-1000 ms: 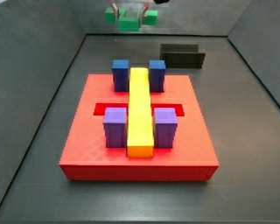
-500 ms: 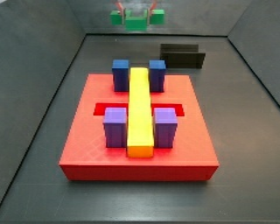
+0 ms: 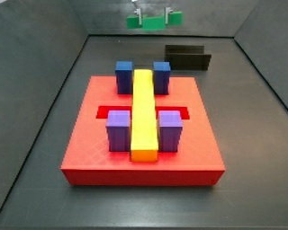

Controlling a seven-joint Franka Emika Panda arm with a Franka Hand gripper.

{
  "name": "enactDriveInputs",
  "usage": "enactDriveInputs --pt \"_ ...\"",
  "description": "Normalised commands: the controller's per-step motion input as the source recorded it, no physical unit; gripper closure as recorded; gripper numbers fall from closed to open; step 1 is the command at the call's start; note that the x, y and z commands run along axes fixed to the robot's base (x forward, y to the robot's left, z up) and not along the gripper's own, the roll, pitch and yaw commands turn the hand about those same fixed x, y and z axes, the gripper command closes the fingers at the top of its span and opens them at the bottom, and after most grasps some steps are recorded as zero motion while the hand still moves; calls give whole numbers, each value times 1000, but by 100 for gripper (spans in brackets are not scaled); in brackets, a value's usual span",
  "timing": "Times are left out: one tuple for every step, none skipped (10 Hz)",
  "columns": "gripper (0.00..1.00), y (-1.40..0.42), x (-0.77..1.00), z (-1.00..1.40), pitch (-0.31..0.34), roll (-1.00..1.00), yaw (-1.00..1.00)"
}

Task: Pick up the green object. Move up. Place the green object on the fixture. Regrasp the green object. Move to above the board. Insert the green object.
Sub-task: Place the green object on the fixture.

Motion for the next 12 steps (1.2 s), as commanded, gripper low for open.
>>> enactDriveInputs --pt "100 -83 529 263 0 -551 0" --pt "100 0 629 206 0 -574 0" --pt "100 0 694 111 74 -520 0" --pt "100 0 731 80 123 -531 0" --pt "100 0 711 74 117 -529 0" --pt "100 6 700 69 111 -551 0" --pt "100 0 694 77 109 -551 0" --pt "100 0 680 63 94 -529 0" --pt "100 0 669 60 89 -509 0" --pt "100 0 660 40 89 -497 0" --pt "100 0 649 14 100 -483 0" --pt "100 -26 617 17 77 -517 0"
